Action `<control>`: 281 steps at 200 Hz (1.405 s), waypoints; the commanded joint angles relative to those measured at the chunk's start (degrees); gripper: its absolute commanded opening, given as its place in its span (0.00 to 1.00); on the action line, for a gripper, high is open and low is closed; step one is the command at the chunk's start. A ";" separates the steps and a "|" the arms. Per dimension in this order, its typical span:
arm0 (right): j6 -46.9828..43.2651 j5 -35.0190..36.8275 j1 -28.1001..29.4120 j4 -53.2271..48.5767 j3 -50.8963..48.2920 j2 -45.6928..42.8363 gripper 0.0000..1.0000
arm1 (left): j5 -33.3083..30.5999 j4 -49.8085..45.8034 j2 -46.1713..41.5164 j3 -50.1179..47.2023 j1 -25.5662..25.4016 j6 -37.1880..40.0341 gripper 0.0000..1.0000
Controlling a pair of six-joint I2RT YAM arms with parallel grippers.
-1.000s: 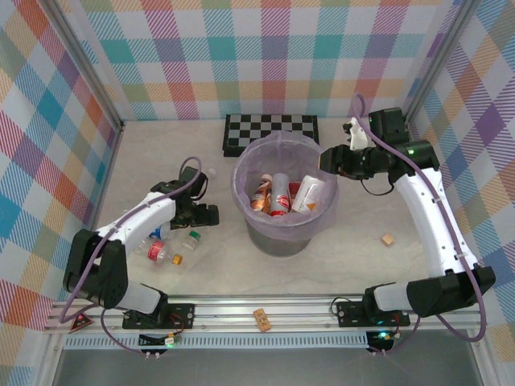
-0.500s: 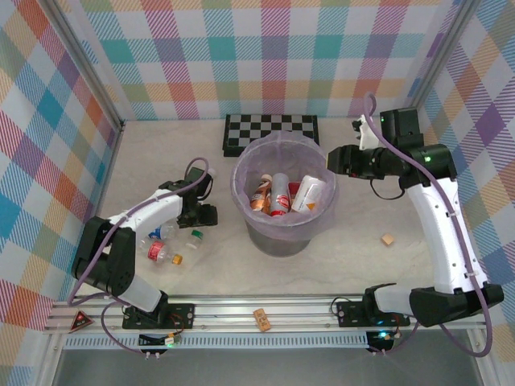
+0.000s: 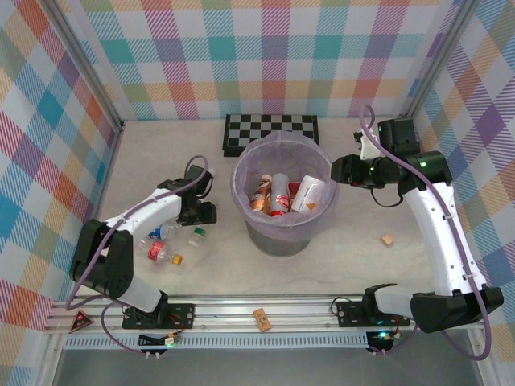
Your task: Put the plastic bottles in the bin
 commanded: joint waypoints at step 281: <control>0.60 -5.98 -0.61 3.81 -3.78 4.25 0.33 | 9.51 -6.37 -0.47 51.12 -21.13 -8.33 0.31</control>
